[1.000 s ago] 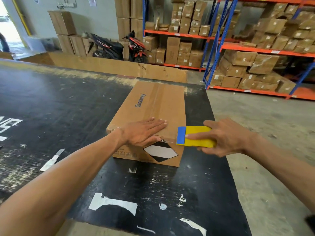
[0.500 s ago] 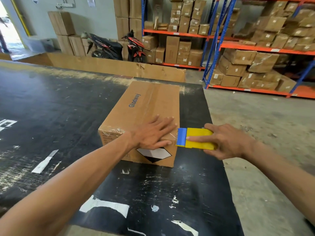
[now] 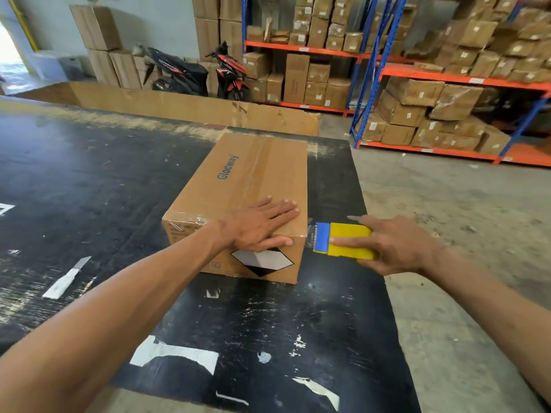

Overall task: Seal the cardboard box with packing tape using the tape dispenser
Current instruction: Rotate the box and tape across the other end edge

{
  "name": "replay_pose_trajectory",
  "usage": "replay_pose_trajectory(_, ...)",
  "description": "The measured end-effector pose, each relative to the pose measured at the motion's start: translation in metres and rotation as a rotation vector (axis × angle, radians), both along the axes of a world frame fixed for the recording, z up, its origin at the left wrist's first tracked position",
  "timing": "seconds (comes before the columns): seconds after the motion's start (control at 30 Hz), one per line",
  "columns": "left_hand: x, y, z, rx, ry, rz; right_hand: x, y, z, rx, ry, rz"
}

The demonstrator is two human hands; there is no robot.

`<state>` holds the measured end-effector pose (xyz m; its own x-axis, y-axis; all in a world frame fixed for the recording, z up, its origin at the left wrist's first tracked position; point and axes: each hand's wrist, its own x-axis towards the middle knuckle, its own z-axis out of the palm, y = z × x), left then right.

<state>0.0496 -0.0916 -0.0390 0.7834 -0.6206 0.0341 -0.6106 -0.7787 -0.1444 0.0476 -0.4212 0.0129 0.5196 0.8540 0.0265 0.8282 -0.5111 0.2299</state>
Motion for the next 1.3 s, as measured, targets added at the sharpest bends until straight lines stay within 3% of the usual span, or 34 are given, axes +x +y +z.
replay_pose_trajectory(0.2,-0.002,-0.001,0.004,0.0,0.026,0.015,-0.016,0.034,-0.003,0.042,-0.122,0.018)
replay_pose_trajectory(0.43,-0.007,-0.011,0.012,-0.063,0.053,0.062,-0.043,0.06,-0.014,-0.142,-0.23,-0.074)
replay_pose_trajectory(0.7,-0.026,-0.077,0.002,-0.24,0.026,0.626,-0.052,0.089,-0.001,-0.312,-0.139,-0.247)
replay_pose_trajectory(0.9,-0.029,-0.101,0.007,-0.296,0.07,0.841,-0.059,0.09,0.002,-0.345,-0.055,-0.356)
replay_pose_trajectory(1.07,-0.029,-0.086,0.01,-0.201,0.132,0.758,-0.067,0.101,0.0,-0.243,0.029,-0.442)
replay_pose_trajectory(1.3,-0.037,0.022,0.047,-0.061,0.367,0.494,-0.066,0.124,0.007,0.127,0.54,-0.644)
